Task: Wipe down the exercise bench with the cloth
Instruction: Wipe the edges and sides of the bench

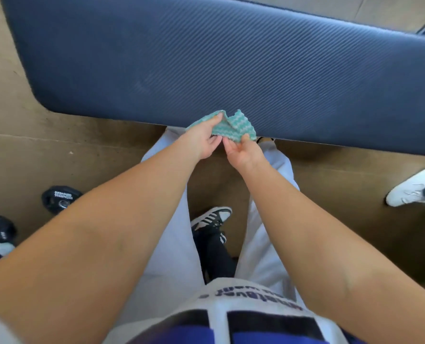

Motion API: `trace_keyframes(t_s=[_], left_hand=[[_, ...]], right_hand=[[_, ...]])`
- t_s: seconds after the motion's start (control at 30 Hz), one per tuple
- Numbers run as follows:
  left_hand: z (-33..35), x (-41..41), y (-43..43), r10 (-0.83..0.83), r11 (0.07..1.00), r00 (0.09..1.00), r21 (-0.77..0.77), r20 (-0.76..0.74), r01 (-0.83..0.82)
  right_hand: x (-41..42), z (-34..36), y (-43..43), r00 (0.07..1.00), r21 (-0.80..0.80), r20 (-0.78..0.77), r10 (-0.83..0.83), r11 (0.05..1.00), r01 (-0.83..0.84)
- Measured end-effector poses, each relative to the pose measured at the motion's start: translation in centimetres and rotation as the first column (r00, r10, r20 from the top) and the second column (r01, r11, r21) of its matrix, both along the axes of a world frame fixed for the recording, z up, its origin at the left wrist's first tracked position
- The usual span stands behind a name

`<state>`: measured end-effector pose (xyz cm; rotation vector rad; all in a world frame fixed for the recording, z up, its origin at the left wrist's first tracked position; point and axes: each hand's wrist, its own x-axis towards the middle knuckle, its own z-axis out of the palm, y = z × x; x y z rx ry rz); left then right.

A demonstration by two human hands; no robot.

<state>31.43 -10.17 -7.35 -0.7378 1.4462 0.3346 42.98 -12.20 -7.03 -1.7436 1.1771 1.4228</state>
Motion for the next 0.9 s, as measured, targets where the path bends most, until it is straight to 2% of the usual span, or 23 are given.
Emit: trace_keyframes(t_s=[0.17, 0.23, 0.27, 0.3, 0.33, 0.37, 0.4, 0.43, 0.47, 0.5, 0.57, 0.67, 0.7, 0.77, 0.9], left_hand=[[1.0, 5.9, 0.9, -0.165, 0.986, 0.985, 0.008, 0.051, 0.165], [1.4, 7.9, 1.2, -0.331, 0.944, 0.941, 0.014, 0.078, 0.331], [1.8, 8.6, 1.4, -0.468, 0.884, 0.881, 0.02, 0.066, 0.468], [1.9, 9.0, 1.5, -0.623, 0.782, 0.782, 0.026, 0.019, 0.623], [1.8, 8.9, 1.4, -0.762, 0.643, 0.642, 0.016, -0.084, 0.766], [1.6, 8.4, 1.5, -0.866, 0.458, 0.443, -0.015, -0.231, 0.889], [1.3, 7.7, 1.6, -0.901, 0.245, 0.199, -0.074, -0.386, 0.967], [1.1, 7.0, 1.7, -0.862, 0.04, -0.028, -0.123, -0.507, 0.992], [1.0, 6.5, 1.9, -0.778, -0.126, -0.173, -0.12, -0.604, 0.985], [1.3, 6.2, 2.2, -0.696, -0.237, -0.213, -0.06, -0.686, 0.97], [1.6, 5.9, 2.7, -0.597, -0.426, -0.204, 0.091, -0.776, 0.9], [0.8, 6.6, 3.3, -0.489, -0.654, -0.344, 0.076, -0.802, 0.752], [0.5, 7.3, 3.5, -0.463, -0.687, -0.386, 0.048, -0.798, 0.725], [0.0, 8.4, 3.8, -0.459, -0.687, -0.421, 0.012, -0.782, 0.727], [0.0, 11.6, 3.9, -0.453, -0.668, -0.4, 0.005, -0.796, 0.745]], right_hand=[[5.9, 0.1, -0.2, 0.996, 0.023, 0.043, -0.084, 0.996, 0.083], [7.3, 0.0, -0.5, 0.993, 0.057, 0.085, -0.083, 0.995, 0.078], [7.6, 0.0, -0.7, 0.989, 0.086, 0.101, -0.105, 0.992, 0.097], [7.5, -0.1, -0.9, 0.985, 0.123, 0.1, -0.138, 0.984, 0.126], [6.9, 0.0, -0.9, 0.985, 0.156, 0.076, -0.156, 0.977, 0.143], [6.2, 0.0, -0.9, 0.985, 0.181, 0.028, -0.173, 0.969, 0.165], [5.5, 0.1, -0.7, 0.983, 0.186, -0.043, -0.18, 0.965, 0.185], [4.7, 0.3, -0.3, 0.973, 0.194, -0.118, -0.198, 0.956, 0.218], [4.1, 0.3, 0.1, 0.964, 0.195, -0.173, -0.2, 0.953, 0.233], [3.6, 0.3, 0.5, 0.955, 0.201, -0.214, -0.206, 0.947, 0.25], [3.1, 0.5, 1.4, 0.957, 0.177, -0.229, -0.18, 0.959, 0.223], [3.9, 0.3, 1.6, 0.968, 0.165, -0.196, -0.159, 0.967, 0.192], [4.5, 0.2, 1.6, 0.972, 0.171, -0.181, -0.15, 0.968, 0.182], [5.5, 0.3, 1.7, 0.974, 0.169, -0.144, -0.173, 0.966, 0.197], [8.0, 0.5, 2.0, 0.975, 0.14, -0.05, -0.215, 0.965, 0.22]])
